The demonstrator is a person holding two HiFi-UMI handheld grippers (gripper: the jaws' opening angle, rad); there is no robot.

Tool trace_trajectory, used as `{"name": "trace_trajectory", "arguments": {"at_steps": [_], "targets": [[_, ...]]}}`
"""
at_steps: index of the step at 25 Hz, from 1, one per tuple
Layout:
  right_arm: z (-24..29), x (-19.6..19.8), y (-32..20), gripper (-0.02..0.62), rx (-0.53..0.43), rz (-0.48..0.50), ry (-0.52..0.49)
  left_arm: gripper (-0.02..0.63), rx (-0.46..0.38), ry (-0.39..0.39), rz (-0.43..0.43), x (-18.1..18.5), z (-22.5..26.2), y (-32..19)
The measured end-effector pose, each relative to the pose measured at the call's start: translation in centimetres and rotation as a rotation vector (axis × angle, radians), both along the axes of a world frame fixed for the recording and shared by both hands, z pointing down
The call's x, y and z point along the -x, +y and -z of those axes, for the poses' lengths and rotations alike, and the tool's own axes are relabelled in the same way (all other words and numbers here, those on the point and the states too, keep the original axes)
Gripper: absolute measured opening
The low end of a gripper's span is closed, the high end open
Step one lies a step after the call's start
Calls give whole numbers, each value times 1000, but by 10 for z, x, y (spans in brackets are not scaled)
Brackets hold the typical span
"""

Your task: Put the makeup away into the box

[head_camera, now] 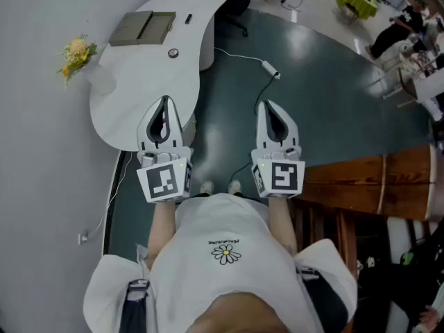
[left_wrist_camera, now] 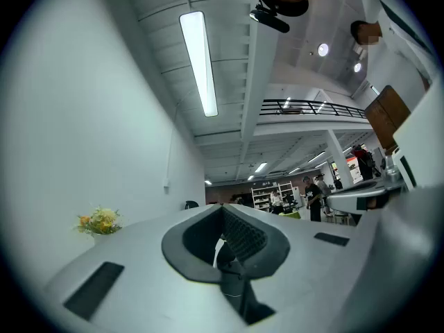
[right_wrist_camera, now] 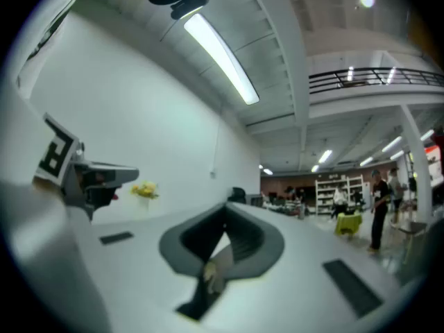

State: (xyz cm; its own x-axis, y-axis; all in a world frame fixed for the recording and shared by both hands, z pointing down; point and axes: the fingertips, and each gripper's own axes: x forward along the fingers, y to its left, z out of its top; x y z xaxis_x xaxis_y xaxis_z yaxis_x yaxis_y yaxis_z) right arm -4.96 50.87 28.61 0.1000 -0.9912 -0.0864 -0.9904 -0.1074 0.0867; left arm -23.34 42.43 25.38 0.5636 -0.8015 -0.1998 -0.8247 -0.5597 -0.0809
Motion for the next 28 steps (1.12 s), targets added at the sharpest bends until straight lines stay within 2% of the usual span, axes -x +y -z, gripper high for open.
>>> {"name": "trace_trajectory", "arguments": {"at_steps": [8, 14, 20, 28], "targets": [[4, -21, -11, 29, -19, -22, 0, 18, -8, 4, -9, -17, 1, -12], [2, -38, -13, 29, -23, -1, -4, 18, -10, -7, -14, -40, 1, -13], [4, -57, -10, 29, -58, 63, -26, 18, -27, -13, 7, -65, 2, -8], [-14, -76, 3, 31, -39, 119, -49, 18, -19, -14, 27, -92, -9, 9]]}}
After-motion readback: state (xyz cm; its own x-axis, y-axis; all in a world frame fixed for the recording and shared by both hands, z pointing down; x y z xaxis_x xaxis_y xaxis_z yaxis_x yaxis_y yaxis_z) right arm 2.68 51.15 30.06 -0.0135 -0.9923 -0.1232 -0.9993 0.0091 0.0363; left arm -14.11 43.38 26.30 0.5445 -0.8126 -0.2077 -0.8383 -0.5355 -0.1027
